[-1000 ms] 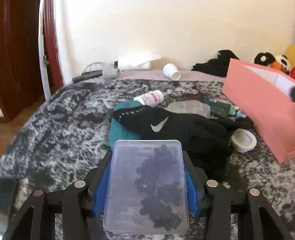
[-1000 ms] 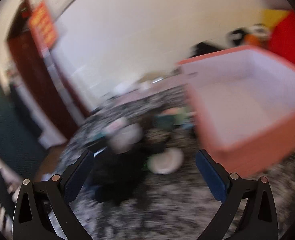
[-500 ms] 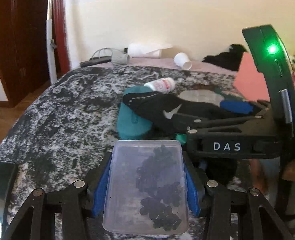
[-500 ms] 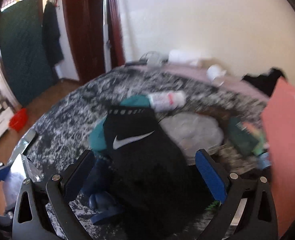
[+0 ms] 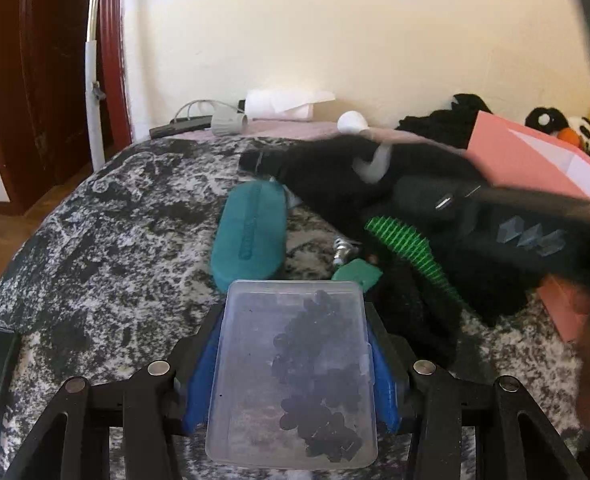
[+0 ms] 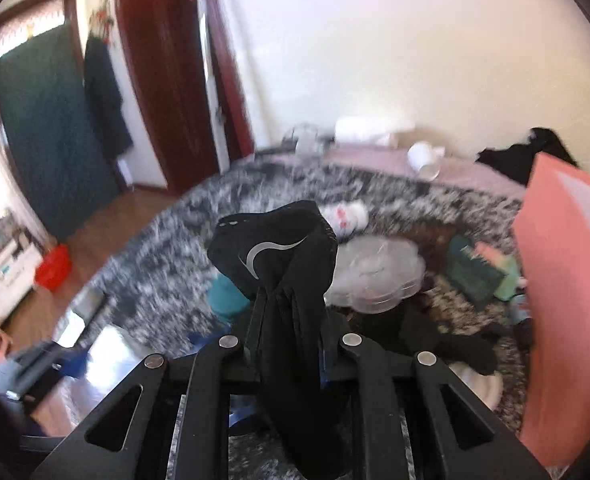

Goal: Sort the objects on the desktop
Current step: 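Carry the clip box toward the pink box while the right gripper grasps the black glove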

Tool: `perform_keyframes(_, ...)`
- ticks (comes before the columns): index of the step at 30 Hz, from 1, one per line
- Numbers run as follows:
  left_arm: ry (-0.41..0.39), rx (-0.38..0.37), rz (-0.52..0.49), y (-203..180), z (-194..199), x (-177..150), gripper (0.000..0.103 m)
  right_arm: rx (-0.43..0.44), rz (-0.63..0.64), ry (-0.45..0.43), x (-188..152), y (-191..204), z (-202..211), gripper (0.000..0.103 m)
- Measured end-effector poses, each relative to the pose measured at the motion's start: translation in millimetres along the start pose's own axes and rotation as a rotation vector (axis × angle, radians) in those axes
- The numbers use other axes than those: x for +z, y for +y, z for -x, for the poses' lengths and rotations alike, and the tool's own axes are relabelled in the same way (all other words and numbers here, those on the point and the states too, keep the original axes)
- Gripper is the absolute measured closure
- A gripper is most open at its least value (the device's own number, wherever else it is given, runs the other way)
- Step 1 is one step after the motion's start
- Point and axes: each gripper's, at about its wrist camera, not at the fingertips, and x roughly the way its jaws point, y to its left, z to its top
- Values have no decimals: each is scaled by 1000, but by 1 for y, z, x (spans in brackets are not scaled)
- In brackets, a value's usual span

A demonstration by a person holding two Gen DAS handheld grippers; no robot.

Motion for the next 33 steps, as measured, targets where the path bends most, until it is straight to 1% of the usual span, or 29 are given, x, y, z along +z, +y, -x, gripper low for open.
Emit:
perform_keyframes(2, -4, -7, 1, -6, 1, 2, 49, -22, -27, -55, 4, -4, 24, 84)
perform_keyframes(4, -17, -26, -10, -20, 4, 9, 49, -56, -58, -111, 6, -8, 47, 84)
perform_keyframes(8, -63, -74, -35, -59, 11, 28, 49, -186, -125, -217, 5, -25, 88, 84)
perform_keyframes(9, -76, -82, -46, -69, 13, 32, 49, -217, -153, -244, 3, -33, 99, 84)
perform_keyframes(12, -149, -58, -118, -107, 20, 50, 48, -292, -236, -306, -3, -60, 128, 84)
perform_keyframes(15, -189, -118, -159, -142, 24, 67, 49, -355, -305, -340, -6, -91, 157, 84)
perform_keyframes(17, -199, -153, -203, -168, 23, 75, 49, -397, -333, -359, -4, -111, 173, 84)
perform_keyframes(19, -186, -178, -215, -188, 19, 83, 49, -433, -361, -376, -4, -130, 185, 84)
perform_keyframes(22, -173, -247, -193, -219, 9, 98, 49, -484, -435, -397, -8, -165, 207, 84)
perform_keyframes(23, -174, -282, -188, -231, 5, 102, 49, -498, -462, -402, -10, -176, 212, 84)
perform_keyframes(26, -204, -368, -209, -259, -11, 100, 49, -526, -535, -410, -18, -203, 222, 83)
perform_keyframes(29, -157, -372, -235, -274, -29, 91, 49, -559, -571, -405, -22, -219, 225, 83)
perform_keyframes(33, -90, -371, -270, -293, -52, 79, 48, -576, -583, -397, -25, -227, 221, 83)
